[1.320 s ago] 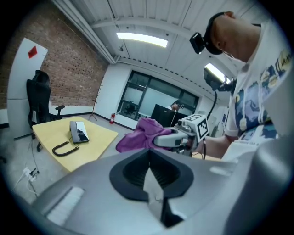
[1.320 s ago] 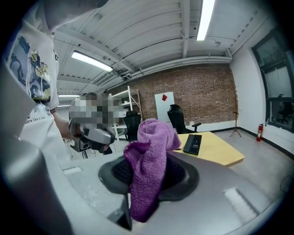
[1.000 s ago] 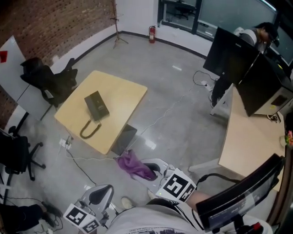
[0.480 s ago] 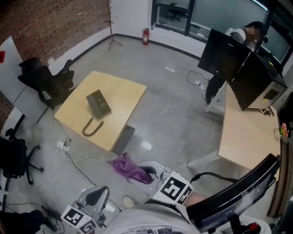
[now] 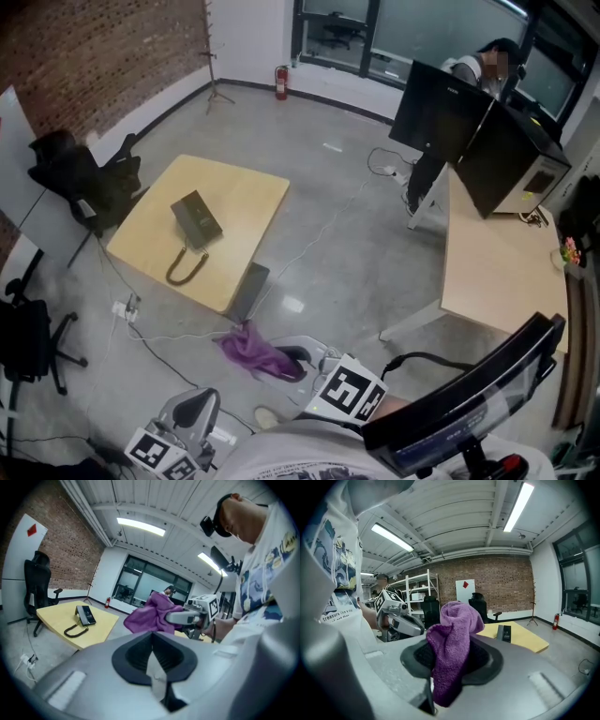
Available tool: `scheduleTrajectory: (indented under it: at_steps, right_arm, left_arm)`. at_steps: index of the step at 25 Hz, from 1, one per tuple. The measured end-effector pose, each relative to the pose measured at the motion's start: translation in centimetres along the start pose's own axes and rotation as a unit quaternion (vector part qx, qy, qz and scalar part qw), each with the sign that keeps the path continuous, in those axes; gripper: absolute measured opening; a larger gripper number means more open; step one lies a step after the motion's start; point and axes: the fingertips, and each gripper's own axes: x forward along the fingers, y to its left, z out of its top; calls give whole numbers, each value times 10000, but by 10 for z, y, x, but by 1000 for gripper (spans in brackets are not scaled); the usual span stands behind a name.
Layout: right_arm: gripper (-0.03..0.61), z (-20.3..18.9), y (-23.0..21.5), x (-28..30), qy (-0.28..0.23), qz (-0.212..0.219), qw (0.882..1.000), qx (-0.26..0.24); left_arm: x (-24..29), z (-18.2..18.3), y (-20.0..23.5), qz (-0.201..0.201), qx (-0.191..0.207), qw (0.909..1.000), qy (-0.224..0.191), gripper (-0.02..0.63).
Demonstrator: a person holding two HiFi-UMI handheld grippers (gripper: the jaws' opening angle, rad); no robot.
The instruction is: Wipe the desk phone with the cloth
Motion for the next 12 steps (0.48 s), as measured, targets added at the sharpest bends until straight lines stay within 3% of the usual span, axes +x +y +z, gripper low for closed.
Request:
scheduleTrajectory:
  at_steps: [12]
  right_arm:
    - [121,3,18,12,77,-21,9999,-97]
  left_arm:
    - [-19,-5,7,-32,-32,10000,-60,5]
